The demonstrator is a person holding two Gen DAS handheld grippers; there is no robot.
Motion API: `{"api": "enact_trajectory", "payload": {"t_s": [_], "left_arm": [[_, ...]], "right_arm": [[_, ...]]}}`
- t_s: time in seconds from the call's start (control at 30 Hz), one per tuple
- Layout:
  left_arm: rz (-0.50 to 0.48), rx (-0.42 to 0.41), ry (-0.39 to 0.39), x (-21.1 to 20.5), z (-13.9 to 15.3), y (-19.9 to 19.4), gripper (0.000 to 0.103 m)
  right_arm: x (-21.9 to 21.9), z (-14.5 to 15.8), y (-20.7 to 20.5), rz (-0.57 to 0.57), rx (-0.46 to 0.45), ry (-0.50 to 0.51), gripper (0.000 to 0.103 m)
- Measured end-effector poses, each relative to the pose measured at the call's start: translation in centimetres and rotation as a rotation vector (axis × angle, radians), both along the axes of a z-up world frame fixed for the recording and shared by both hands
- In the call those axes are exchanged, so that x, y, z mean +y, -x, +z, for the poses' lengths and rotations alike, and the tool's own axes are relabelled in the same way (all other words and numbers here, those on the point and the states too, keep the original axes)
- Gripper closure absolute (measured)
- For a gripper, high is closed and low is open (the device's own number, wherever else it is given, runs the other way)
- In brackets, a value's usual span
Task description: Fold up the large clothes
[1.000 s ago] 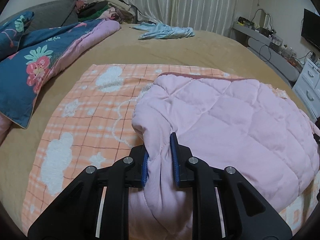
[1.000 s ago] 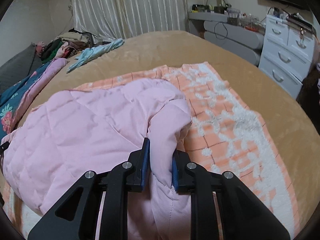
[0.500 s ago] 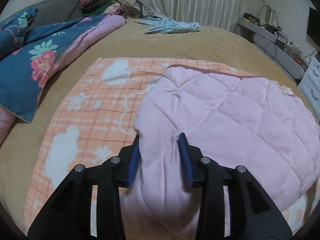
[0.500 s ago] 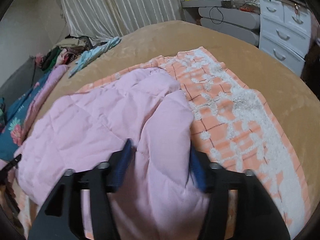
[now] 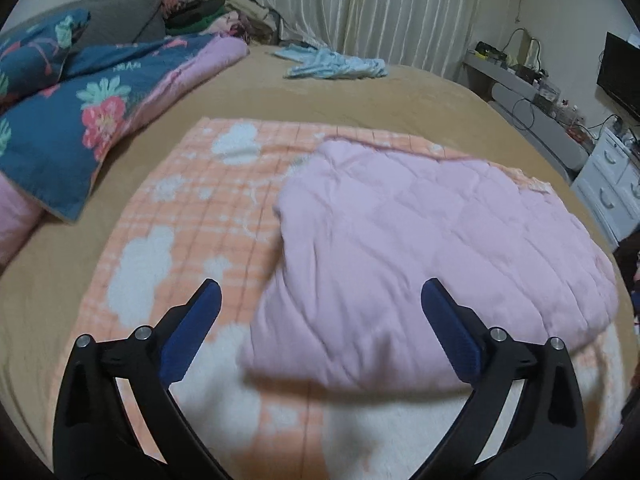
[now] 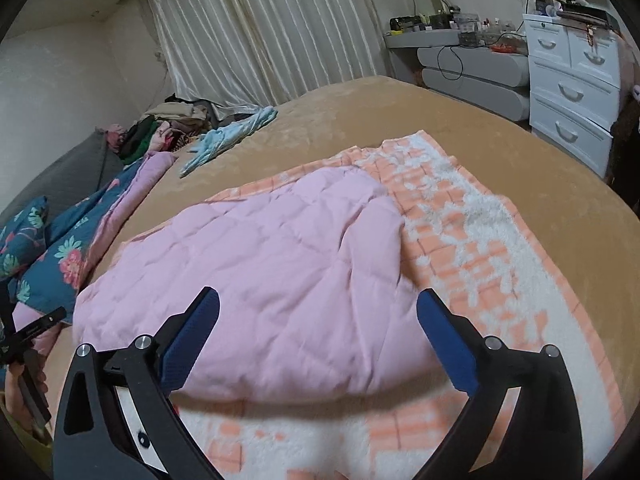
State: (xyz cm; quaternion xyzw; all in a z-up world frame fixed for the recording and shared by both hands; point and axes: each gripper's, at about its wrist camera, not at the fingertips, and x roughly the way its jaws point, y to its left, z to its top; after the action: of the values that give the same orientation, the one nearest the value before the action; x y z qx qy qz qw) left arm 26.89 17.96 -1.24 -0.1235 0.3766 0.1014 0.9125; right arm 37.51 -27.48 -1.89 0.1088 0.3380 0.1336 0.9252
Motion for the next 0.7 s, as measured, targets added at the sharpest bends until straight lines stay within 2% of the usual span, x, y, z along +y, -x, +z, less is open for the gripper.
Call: {"api": "enact_trajectory", "payload": {"t_s": [0.13,0.23,0.3,0.37,0.43,0.6,0.7], "left_arm": [[0.034,0.033,0.121,-0.3,-2.5,2.1,0.009],[0.071,0.042,0.249,-0.1,-4.6,3.1,0.009],[0.109,0.032,0.388,0.8,-6.3,3.3,0.009],[0.150,0.025,0.490,1.6,-7.4,2.9,0.009],[0.171,0.017,0.531,2.0,-7.9,2.3,0.010],[0.220,-0.009,0.635,2.6,-9.4,0.0,0.009],[0.241,-0.001,0.636,2.6,-10.0,-1.4,0.008]], "right_arm": [[-0.4,-2.4,1.3,-0.085,0.078,-0.033,0.005],[-1.0,-4.5,1.6,-0.132,0.158,-0.120,0.005],[-1.3,-5.4,1.6,-0.155,0.184,-0.177,0.005],[-1.5,-5.7,1.4,-0.166,0.197,-0.228,0.005],[-1.4,-6.0,0.9,-0.161,0.212,-0.281,0.005],[-0.5,-7.4,-0.9,-0.201,0.257,-0.313,0.005],[-0.2,-8.5,-2.0,-0.206,0.279,-0.340,0.004]]}}
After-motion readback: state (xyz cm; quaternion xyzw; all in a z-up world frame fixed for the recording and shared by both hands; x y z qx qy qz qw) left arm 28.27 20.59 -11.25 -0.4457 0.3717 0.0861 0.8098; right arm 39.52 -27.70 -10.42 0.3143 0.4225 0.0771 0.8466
